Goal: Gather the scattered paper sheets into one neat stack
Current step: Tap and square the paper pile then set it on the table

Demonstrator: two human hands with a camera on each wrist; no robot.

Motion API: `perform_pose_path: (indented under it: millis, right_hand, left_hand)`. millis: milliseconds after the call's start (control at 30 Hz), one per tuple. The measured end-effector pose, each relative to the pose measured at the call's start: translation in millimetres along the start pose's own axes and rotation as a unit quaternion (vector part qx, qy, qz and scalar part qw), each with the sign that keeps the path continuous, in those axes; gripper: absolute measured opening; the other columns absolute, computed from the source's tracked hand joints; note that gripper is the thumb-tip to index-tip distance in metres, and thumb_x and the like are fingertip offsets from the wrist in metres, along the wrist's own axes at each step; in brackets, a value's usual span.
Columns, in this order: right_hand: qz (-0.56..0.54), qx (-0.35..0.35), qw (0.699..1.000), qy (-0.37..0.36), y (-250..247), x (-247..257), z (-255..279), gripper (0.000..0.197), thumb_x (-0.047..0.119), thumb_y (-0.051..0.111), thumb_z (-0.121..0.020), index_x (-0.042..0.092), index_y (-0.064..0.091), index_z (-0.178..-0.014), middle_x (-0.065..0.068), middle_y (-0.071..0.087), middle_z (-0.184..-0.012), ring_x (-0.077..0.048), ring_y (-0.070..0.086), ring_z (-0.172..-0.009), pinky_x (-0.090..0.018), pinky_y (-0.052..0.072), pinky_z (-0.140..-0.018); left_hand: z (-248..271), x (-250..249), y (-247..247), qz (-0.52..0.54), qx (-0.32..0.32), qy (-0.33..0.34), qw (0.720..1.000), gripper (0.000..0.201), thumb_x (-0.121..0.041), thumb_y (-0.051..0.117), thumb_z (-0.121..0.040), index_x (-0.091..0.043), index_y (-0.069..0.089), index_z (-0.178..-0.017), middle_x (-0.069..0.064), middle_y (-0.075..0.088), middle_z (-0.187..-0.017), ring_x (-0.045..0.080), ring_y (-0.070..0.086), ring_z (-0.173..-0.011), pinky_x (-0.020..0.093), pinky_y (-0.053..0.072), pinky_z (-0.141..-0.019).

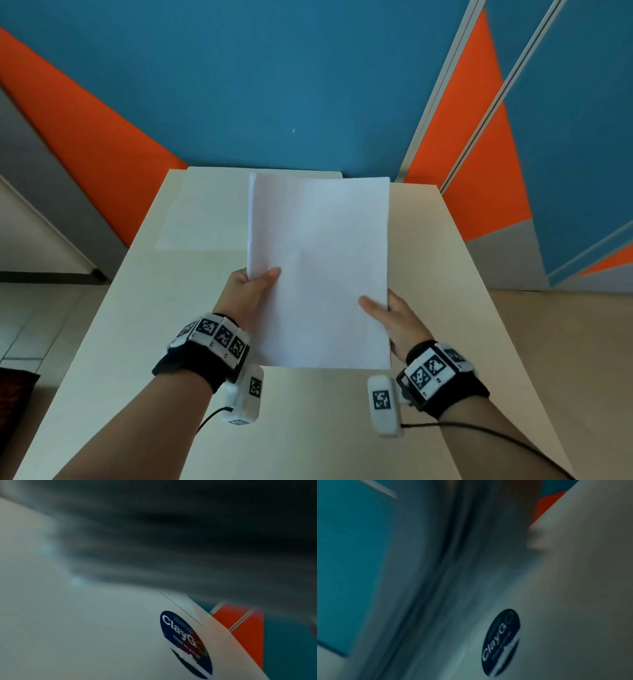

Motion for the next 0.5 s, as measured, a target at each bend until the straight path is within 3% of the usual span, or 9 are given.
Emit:
perform_pose_path:
  millis: [67, 100, 167, 233, 367, 433, 500]
  right_hand:
    - [0.022, 0.001, 1.0, 0.019, 4, -9, -2, 0.032, 0.027, 0.062, -0.085, 0.02, 0.056, -0.115, 0.003, 0.066, -0.114, -0.015, 0.062, -0.106, -0.03, 0.046, -0.097]
    - [0.044, -0.006, 0.999, 0.017, 4, -9, -4, 0.026, 0.021, 0.056, -0.09, 0.022, 0.055, -0.115, 0.003, 0.063, -0.117, -0.014, 0.058, -0.111, -0.03, 0.041, -0.101]
    - [0.085, -0.011, 0.996, 0.0, 4, -4, -11, 0.03, 0.019, 0.052, -0.092, 0.021, 0.052, -0.123, 0.005, 0.058, -0.123, -0.012, 0.051, -0.119, -0.03, 0.033, -0.107]
    - [0.108, -0.014, 0.994, -0.01, 2, 1, -19, 0.034, 0.022, 0.053, -0.092, 0.021, 0.05, -0.126, 0.006, 0.057, -0.126, -0.012, 0.05, -0.121, -0.033, 0.031, -0.11]
    - [0.045, -0.026, 0.999, 0.009, -10, 0, -35, 0.043, 0.042, 0.066, -0.077, 0.022, 0.057, -0.114, -0.001, 0.064, -0.123, -0.019, 0.056, -0.118, -0.042, 0.036, -0.11]
    - [0.019, -0.04, 0.999, 0.011, -17, 1, -42, 0.054, 0.05, 0.073, -0.066, 0.022, 0.06, -0.11, -0.003, 0.067, -0.118, -0.022, 0.06, -0.114, -0.046, 0.038, -0.108]
    - [0.002, -0.043, 0.999, 0.004, -23, 3, -51, 0.083, 0.063, 0.08, -0.04, 0.021, 0.062, -0.11, -0.004, 0.07, -0.114, -0.023, 0.063, -0.111, -0.046, 0.042, -0.104]
  left_hand:
    - [-6, 6, -6, 0.008, -0.012, -0.029, 0.999, 0.017, -0.022, 0.065, -0.084, -0.005, 0.067, -0.085, 0.008, 0.072, -0.079, 0.023, 0.067, -0.067, 0.031, 0.055, -0.068]
    - [-9, 10, -6, 0.01, -0.011, -0.044, 0.999, 0.021, -0.023, 0.066, -0.084, -0.003, 0.067, -0.09, 0.013, 0.071, -0.088, 0.027, 0.068, -0.076, 0.036, 0.056, -0.075]
    - [-16, 18, -5, 0.015, -0.001, -0.075, 0.997, 0.034, -0.023, 0.068, -0.082, 0.003, 0.065, -0.104, 0.021, 0.07, -0.105, 0.035, 0.067, -0.093, 0.048, 0.053, -0.089]
    - [-21, 19, -2, 0.026, 0.013, -0.094, 0.995, 0.041, -0.021, 0.069, -0.081, 0.005, 0.061, -0.112, 0.022, 0.068, -0.111, 0.039, 0.065, -0.102, 0.05, 0.051, -0.092]
    - [-46, 9, -11, -0.021, -0.005, -0.099, 0.995, 0.051, -0.042, 0.069, -0.077, -0.006, 0.06, -0.111, 0.006, 0.069, -0.104, 0.024, 0.066, -0.088, 0.031, 0.052, -0.074]
    - [-64, 4, -36, -0.08, -0.054, -0.111, 0.989, 0.047, -0.049, 0.065, -0.079, -0.011, 0.057, -0.104, 0.003, 0.064, -0.102, 0.023, 0.06, -0.088, 0.034, 0.048, -0.078]
    - [-83, -3, -69, -0.157, -0.11, -0.116, 0.975, 0.04, -0.046, 0.059, -0.084, -0.007, 0.059, -0.092, 0.013, 0.061, -0.101, 0.027, 0.059, -0.091, 0.037, 0.05, -0.087]
Point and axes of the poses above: each hand's wrist, its own z-axis away from the middle knuckle, its own y-axis out of the palm, x = y × z, the point moved 10 cm from there along -z, towards the middle knuckle
